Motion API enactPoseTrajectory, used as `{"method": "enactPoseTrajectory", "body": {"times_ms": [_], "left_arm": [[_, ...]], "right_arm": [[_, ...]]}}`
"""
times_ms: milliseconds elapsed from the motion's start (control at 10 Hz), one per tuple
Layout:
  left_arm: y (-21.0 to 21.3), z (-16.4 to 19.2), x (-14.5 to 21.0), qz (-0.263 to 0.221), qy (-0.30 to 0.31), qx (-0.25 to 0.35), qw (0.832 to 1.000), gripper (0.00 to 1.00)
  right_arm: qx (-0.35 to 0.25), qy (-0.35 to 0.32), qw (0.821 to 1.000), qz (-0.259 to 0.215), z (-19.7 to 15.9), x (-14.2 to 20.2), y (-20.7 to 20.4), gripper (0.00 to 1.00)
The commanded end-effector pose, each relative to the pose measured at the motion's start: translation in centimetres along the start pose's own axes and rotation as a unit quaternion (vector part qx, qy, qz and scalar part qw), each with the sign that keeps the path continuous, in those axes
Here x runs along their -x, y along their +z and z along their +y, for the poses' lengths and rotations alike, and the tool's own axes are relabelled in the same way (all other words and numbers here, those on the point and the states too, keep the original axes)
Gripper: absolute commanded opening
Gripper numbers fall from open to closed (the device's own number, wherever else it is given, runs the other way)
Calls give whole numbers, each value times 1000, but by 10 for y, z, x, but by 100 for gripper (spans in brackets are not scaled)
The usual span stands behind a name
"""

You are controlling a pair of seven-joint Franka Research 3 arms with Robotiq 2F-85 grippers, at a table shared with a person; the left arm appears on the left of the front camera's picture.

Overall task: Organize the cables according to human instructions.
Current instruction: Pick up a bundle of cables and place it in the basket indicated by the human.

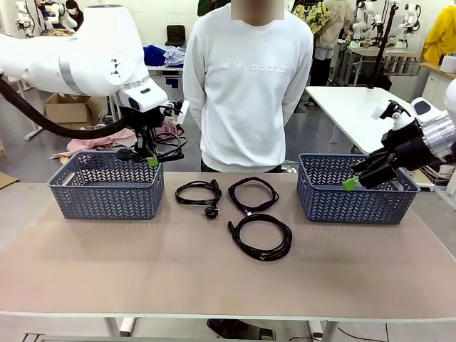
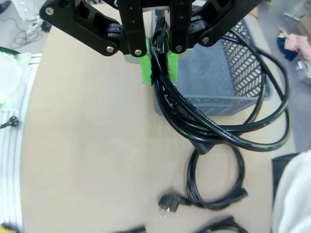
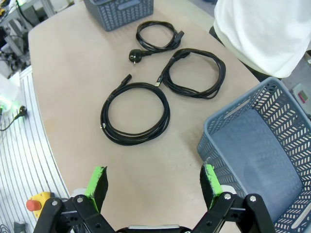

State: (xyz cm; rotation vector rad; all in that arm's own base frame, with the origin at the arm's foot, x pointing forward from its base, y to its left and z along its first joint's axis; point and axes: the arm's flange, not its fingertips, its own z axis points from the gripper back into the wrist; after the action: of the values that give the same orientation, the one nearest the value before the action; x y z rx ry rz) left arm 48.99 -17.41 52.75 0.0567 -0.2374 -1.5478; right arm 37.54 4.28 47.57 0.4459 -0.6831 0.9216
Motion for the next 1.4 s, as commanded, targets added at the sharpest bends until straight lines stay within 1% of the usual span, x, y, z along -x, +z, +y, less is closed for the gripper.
{"method": "enactPoseTrajectory", "body": {"times_ms": [0,100,200,700,800,1100,1300], "left_arm": [[4,8,7,-29,2,2,1000,0],[5,11,11,-38,14,7,999,0],[1,3,6,-7,8,1,1000,0],[1,3,6,-7,8,1,1000,0],[-2,3,3,-14,10,6,1000,15],[-3,11,44,2,0,8,1000,15],[-4,18,69,20,-6,-5,1000,15]], "right_arm": [[-7,10,1000,-14,-4,0,-2,100],[-7,10,1000,-14,-4,0,-2,100],[-7,10,1000,-14,-4,0,-2,100],[-7,10,1000,-14,-4,0,-2,100],[-7,10,1000,-14,-4,0,-2,100],[-7,10,1000,-14,-4,0,-2,100],[-7,10,1000,-14,-4,0,-2,100]]}}
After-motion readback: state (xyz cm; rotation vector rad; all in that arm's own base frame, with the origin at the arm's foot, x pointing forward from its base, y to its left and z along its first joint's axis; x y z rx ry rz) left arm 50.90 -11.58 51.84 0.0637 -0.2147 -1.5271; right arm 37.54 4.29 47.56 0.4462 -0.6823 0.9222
